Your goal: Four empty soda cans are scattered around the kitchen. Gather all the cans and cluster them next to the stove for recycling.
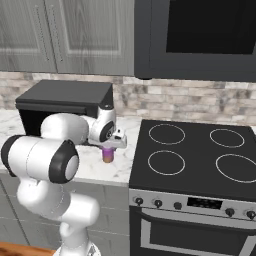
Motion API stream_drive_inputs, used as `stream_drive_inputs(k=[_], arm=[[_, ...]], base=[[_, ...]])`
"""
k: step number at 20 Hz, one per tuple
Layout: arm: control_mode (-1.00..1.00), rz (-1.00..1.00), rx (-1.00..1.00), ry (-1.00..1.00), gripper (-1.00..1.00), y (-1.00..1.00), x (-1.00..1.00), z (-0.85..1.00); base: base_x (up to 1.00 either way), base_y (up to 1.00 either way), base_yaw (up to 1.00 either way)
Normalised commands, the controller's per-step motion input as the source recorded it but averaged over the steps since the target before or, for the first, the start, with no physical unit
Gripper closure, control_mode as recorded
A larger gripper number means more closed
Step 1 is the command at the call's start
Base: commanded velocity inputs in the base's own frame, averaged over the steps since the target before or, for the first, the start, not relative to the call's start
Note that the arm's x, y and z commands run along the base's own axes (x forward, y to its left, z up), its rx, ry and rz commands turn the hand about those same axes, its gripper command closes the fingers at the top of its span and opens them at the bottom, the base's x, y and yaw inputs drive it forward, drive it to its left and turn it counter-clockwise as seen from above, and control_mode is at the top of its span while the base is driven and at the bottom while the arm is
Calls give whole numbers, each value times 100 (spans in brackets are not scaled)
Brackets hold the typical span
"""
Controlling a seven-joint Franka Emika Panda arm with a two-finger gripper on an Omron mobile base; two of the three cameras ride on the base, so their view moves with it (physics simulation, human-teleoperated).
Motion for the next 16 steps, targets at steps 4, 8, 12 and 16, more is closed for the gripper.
stream_drive_inputs(k=[4, 8, 12, 16], arm=[[-100, 0, 1, 0, 100, -21, -69, 59], [-100, 0, 3, 0, 100, -26, -77, 67], [-100, 0, 1, 0, 100, -6, -70, 59], [-100, 0, 0, 0, 100, 0, -76, 55]], base=[[0, 0, 0], [0, 0, 0], [0, 0, 0], [0, 0, 0]])
